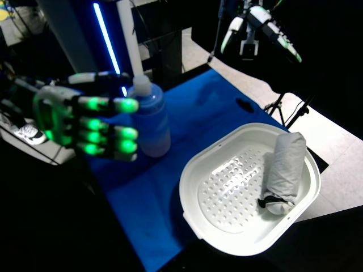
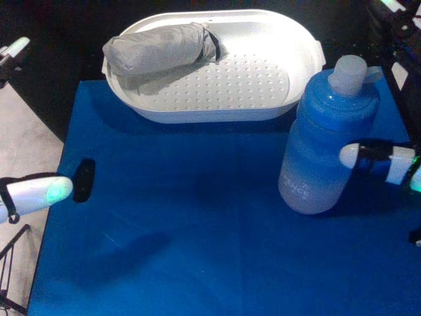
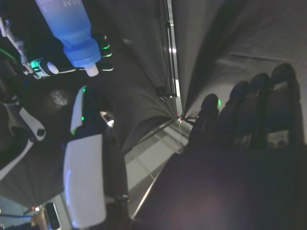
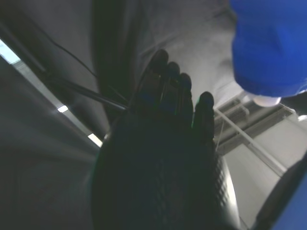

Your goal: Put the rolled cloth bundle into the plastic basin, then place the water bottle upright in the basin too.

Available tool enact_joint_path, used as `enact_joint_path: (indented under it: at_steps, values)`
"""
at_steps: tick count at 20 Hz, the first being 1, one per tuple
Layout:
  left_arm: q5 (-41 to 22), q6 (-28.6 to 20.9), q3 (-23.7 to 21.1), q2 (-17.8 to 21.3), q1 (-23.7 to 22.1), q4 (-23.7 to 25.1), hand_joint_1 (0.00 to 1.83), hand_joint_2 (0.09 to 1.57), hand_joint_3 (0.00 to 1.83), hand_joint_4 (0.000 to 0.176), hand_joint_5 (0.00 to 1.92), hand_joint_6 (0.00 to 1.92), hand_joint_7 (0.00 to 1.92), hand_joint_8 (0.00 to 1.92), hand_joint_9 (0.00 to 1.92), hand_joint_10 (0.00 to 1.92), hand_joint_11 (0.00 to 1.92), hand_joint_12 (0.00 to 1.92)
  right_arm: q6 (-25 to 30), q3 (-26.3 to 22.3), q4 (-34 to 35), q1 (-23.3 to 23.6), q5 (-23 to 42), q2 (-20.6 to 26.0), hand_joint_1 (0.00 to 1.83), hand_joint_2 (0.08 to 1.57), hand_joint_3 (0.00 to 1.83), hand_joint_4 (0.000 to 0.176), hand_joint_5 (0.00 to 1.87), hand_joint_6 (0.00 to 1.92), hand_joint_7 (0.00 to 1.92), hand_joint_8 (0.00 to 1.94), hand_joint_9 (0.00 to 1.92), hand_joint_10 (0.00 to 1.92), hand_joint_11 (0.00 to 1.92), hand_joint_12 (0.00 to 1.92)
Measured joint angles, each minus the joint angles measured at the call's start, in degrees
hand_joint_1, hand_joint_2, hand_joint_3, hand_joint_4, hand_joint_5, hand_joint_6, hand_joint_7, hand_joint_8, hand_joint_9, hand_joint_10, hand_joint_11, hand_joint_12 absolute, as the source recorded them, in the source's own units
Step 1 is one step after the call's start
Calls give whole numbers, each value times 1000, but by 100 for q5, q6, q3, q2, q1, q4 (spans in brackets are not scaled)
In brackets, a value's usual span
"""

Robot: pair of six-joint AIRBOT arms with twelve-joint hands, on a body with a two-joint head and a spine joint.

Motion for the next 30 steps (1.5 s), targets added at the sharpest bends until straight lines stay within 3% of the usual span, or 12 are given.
enact_joint_path:
  at_steps: [10, 15, 16, 17, 18, 19, 20, 21, 22, 24, 28, 30]
  values:
    - [15, -138, 63, -92, 0, -59, 719, 826, 0, 176, 0, 0, 0, 0, 0, 0, 0, 0, 487, 446, -9, 378, -302, -516, 940, 918, 1, 176, 140, 7, 233, 5, 242, 11, 0, 870]
    - [42, -184, 122, -116, 0, -52, 677, 826, 0, 176, 0, 0, 0, 0, 0, 0, 0, 0, 490, 568, -70, 485, -501, -680, 972, 942, 0, 172, 289, 1, 413, 3, 449, 11, 136, 889]
    - [44, -190, 122, -116, 2, -33, 679, 828, 1, 176, 0, 0, 0, 0, 0, 0, 0, 0, 490, 568, -116, 485, -566, -686, 985, 958, 0, 136, 334, 1, 475, 4, 537, 16, 250, 869]
    - [48, -201, 122, -116, 2, -20, 665, 827, 0, 176, 0, 0, 0, 0, 0, 0, 0, 0, 490, 568, -111, 487, -553, -684, 1032, 965, 0, 69, 430, 4, 576, 10, 651, 25, 399, 847]
    - [46, -201, 122, -116, 0, -22, 675, 831, 2, 176, 0, 0, 0, 0, 0, 0, 0, 0, 492, 575, -114, 487, -538, -684, 1058, 982, 0, 25, 521, 9, 676, 22, 757, 51, 492, 924]
    - [48, -201, 122, -116, 0, -33, 692, 834, 2, 176, 0, 0, 0, 0, 0, 0, 0, 0, 496, 579, -111, 490, -507, -684, 1087, 1007, 0, 0, 674, 16, 845, 55, 939, 153, 680, 1031]
    - [48, -201, 122, -116, 2, -37, 686, 825, 0, 176, 0, 0, 0, 0, 0, 0, 0, 0, 511, 581, -125, 490, -463, -678, 1299, 1092, 0, 0, 857, 13, 1004, 783, 975, 721, 809, 1371]
    - [46, -201, 122, -116, 2, -31, 676, 824, 0, 176, 0, 0, 0, 0, 0, 0, 0, 0, 509, 595, -138, 490, -446, -671, 1260, 1127, 5, 0, 818, 819, 1034, 1021, 1013, 854, 869, 1395]
    - [50, -203, 122, -116, 2, -20, 676, 826, 0, 176, 0, 0, 0, 0, 0, 0, 0, 0, 501, 619, -122, 492, -420, -667, 1254, 1132, 0, 0, 878, 923, 1029, 1136, 1034, 1051, 910, 1521]
    - [52, -205, 122, -125, 2, -28, 699, 841, 5, 176, 2, 1, 0, 0, 0, 0, 0, 0, 442, 636, -133, 516, -393, -632, 1109, 1156, 0, 0, 909, 1094, 1212, 885, 1241, 1282, 1130, 1695]
    - [122, -221, 122, -160, 2, -17, 701, 845, 3, 176, 0, 0, 0, 0, 0, 0, 0, 0, 466, 686, -177, 527, -413, -570, 1089, 1199, 0, 0, 833, 1210, 1184, 1173, 1239, 1501, 1141, 1847]
    - [136, -223, 122, -175, 2, -31, 711, 860, 8, 176, 0, 0, 0, 0, 0, 0, 0, 0, 463, 741, -302, 625, -614, -503, 1107, 1188, 0, 0, 853, 1179, 1162, 1101, 1221, 1478, 1141, 1826]
